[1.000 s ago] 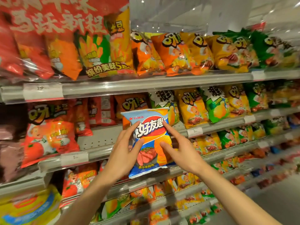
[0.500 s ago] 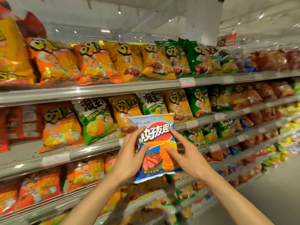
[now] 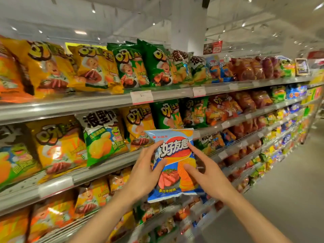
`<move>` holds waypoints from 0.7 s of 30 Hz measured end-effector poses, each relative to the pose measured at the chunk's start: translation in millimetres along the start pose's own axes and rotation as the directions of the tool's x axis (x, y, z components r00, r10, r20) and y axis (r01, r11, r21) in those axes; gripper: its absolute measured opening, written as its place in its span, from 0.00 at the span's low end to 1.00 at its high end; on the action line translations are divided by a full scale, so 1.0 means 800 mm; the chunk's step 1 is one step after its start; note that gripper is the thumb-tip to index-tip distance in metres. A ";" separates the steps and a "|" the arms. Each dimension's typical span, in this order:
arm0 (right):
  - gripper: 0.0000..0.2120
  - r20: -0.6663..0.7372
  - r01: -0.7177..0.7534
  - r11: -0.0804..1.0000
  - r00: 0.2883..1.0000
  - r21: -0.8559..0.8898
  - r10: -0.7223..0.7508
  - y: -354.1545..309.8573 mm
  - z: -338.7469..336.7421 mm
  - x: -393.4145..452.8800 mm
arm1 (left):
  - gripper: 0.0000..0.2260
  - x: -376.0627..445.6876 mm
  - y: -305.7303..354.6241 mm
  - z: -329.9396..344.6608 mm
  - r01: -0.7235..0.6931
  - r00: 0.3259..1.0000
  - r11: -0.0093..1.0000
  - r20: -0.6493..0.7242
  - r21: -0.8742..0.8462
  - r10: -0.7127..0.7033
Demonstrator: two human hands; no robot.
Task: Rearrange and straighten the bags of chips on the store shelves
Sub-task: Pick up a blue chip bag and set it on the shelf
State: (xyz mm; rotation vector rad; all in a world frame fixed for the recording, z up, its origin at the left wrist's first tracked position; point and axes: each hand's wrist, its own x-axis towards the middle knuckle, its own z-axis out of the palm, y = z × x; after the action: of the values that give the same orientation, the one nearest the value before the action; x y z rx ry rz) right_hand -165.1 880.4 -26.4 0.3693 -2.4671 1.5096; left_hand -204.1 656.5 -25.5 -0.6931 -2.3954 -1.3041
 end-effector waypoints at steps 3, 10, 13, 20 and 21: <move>0.29 -0.018 0.021 0.998 1.000 -0.057 -0.022 0.022 -0.032 0.034 | 0.23 0.046 -0.005 0.032 -0.001 1.000 0.999 0.009 -0.045 0.001; 0.29 -0.010 0.024 0.990 1.000 -0.140 -0.025 0.070 -0.108 0.147 | 0.24 0.173 -0.020 0.097 -0.021 0.999 0.999 -0.045 -0.024 0.020; 0.28 -0.015 0.032 0.991 0.999 -0.133 -0.034 0.099 -0.136 0.187 | 0.23 0.217 -0.025 0.128 -0.011 0.998 0.999 -0.066 -0.032 0.009; 0.27 0.000 0.053 0.993 0.999 -0.108 -0.053 0.158 -0.201 0.259 | 0.22 0.295 -0.032 0.194 -0.013 0.997 0.999 -0.075 -0.044 0.010; 0.27 0.002 0.058 0.992 0.998 -0.116 -0.058 0.167 -0.214 0.269 | 0.22 0.306 -0.029 0.208 -0.011 0.996 0.999 -0.091 -0.046 0.007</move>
State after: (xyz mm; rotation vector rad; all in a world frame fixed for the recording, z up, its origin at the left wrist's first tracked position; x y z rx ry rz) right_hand -401.2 1071.2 6.6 0.4144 -2.5065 1.3359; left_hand -428.7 849.7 -8.0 -0.6428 -2.2940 -1.3614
